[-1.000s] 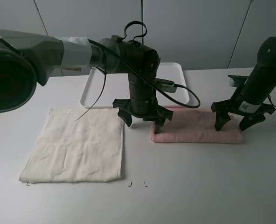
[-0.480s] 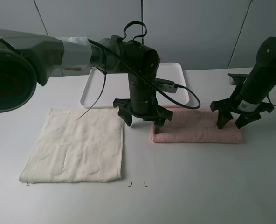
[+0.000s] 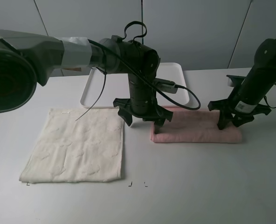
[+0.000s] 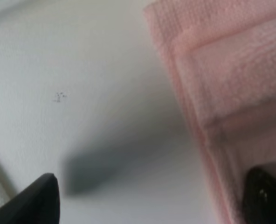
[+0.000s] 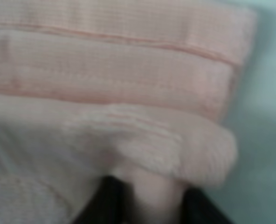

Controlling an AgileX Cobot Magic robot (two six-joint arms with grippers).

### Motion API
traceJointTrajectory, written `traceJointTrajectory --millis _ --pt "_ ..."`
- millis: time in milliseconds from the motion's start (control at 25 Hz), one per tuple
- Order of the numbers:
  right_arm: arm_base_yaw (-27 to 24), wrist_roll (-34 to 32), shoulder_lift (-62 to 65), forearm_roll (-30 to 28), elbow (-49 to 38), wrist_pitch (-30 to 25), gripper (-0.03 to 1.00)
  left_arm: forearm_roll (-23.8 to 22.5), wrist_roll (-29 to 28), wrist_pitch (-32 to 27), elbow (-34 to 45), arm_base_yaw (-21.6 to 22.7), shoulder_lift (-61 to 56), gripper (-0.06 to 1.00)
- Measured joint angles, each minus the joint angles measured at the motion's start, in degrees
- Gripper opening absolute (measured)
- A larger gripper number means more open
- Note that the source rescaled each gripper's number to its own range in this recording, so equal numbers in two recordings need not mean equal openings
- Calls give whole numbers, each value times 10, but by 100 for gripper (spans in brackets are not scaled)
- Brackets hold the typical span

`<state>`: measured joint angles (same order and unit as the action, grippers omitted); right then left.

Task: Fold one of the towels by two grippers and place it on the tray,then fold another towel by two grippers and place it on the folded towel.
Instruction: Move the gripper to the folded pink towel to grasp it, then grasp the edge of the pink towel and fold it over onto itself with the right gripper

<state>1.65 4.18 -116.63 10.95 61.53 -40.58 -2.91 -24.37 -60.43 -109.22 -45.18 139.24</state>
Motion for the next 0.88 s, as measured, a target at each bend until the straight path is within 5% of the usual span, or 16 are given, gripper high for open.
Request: traceJointTrajectory --millis 80,880 --pt "1 4 0 15 0 -2 7 0 1 0 0 0 0 100" --pt "0 67 29 57 -6 -79 6 -3 6 -5 0 0 0 100"
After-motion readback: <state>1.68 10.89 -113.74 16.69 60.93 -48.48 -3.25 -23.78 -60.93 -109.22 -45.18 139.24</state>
